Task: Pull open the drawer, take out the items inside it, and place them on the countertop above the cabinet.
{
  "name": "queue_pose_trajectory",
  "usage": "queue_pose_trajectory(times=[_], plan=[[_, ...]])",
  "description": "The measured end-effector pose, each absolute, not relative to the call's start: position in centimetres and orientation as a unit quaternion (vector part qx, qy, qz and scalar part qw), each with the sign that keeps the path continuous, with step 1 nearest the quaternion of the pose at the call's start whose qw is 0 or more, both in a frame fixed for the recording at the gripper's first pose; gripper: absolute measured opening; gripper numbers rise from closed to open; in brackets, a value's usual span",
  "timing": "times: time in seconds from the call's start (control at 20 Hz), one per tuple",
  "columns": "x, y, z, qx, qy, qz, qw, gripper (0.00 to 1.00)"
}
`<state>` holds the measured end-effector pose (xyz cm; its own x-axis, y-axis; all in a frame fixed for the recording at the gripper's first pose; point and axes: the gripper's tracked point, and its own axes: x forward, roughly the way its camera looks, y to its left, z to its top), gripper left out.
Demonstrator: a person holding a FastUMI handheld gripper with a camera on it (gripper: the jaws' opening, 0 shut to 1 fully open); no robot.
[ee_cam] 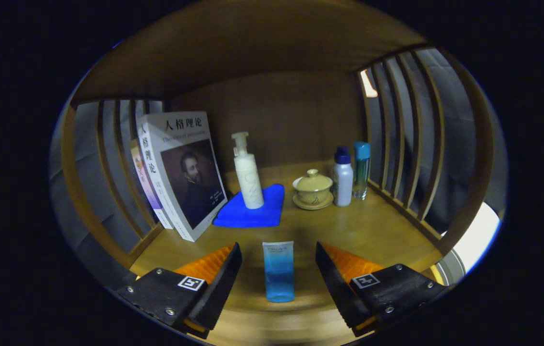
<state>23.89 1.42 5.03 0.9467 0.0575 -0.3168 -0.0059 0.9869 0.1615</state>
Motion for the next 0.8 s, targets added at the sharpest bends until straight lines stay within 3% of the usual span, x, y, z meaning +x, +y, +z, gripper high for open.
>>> queue_pose_trajectory(times=[0.8], plan=[[7.4,-0.7,11.2,0.070,0.025,-0.016,0.997,0.95]])
